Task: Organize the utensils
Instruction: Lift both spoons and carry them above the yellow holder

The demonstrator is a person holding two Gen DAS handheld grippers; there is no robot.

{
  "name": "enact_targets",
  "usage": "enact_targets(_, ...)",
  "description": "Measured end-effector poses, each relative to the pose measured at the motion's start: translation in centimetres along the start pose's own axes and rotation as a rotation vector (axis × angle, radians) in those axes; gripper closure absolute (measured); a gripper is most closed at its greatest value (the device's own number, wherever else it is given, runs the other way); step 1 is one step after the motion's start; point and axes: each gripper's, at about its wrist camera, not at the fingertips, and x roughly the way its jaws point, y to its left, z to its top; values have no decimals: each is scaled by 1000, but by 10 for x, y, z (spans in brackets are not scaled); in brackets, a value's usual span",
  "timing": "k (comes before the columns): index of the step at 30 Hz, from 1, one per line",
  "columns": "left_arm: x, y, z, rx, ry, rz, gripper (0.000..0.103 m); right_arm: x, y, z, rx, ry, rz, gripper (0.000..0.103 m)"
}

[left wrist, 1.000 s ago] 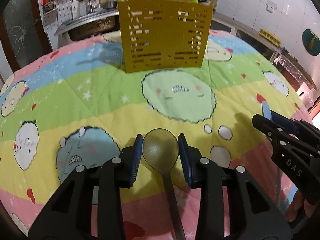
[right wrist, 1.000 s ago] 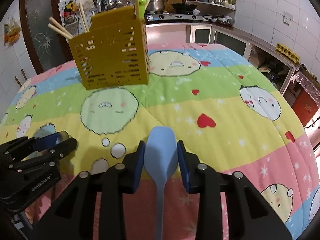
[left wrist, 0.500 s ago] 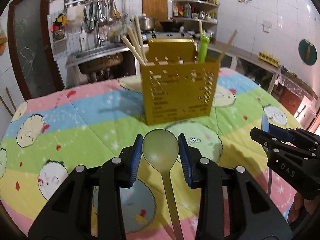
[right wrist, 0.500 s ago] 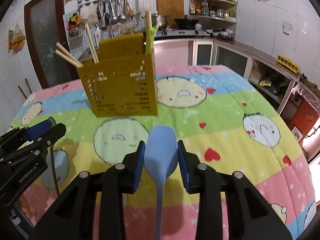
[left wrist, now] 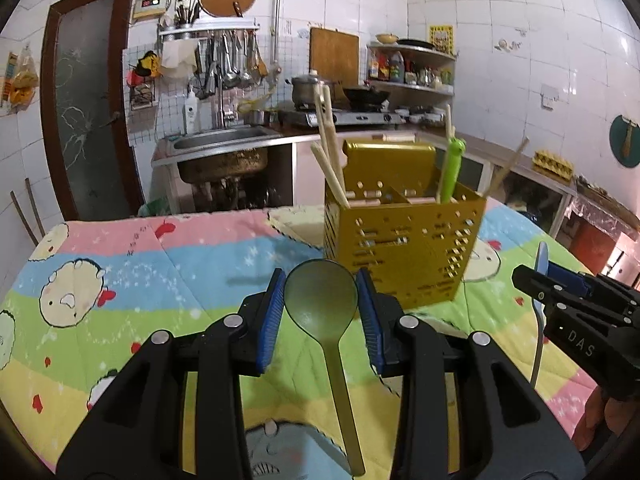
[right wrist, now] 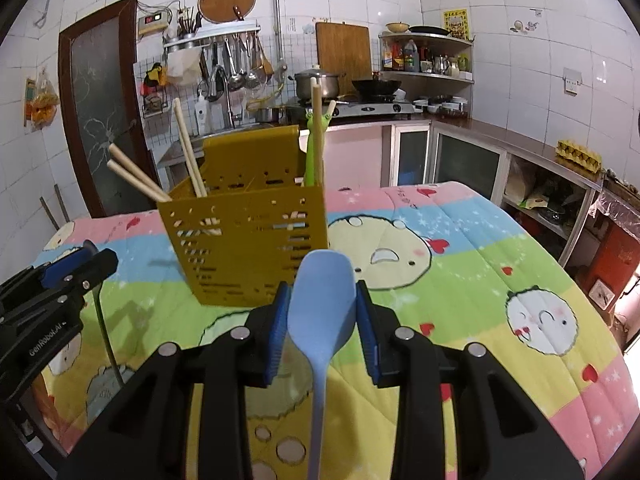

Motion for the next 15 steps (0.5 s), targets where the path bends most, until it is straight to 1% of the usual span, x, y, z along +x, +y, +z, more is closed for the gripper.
enact_targets(9,-2,-1,12,35,-100,-6,68,3,11,10,-30,-107,9,70)
enact_targets(15,-6,3,22,24,-138,-39,68,-7,14,22,-39,-176,28,70)
